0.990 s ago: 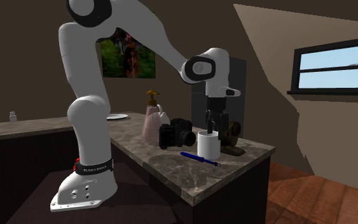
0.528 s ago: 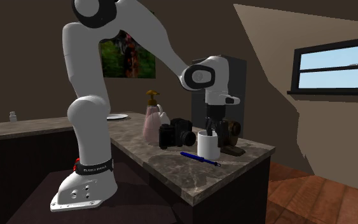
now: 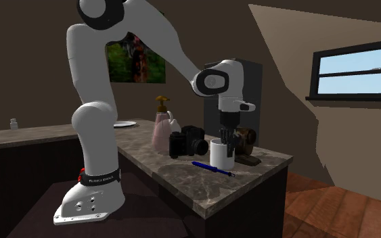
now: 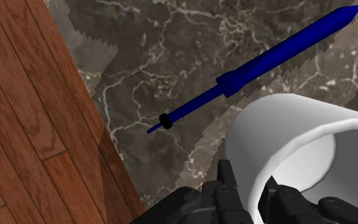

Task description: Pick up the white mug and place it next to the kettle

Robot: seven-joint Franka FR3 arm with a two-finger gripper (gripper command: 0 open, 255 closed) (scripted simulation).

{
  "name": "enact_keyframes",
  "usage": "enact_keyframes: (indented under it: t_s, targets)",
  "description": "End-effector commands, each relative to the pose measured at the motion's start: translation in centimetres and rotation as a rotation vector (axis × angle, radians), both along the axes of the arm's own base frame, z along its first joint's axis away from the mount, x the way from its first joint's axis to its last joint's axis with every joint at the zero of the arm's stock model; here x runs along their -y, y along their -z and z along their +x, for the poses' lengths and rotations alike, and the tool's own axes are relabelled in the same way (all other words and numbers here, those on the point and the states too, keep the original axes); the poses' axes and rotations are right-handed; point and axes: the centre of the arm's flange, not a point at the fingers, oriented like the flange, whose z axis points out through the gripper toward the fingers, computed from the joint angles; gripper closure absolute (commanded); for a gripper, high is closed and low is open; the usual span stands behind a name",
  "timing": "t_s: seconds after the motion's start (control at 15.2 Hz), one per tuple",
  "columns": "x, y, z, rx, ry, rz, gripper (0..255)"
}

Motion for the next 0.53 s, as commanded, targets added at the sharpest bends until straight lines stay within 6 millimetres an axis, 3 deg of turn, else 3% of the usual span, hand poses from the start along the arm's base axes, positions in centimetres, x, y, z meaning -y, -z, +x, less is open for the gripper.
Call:
enact_keyframes:
  t_s: [0.0, 0.46]
  targets:
    - [0.0, 0.0, 0.0, 0.0, 0.0, 0.0, 255]
    - [0.0, -0.52, 0.0, 0.0, 0.0, 0.0, 255]
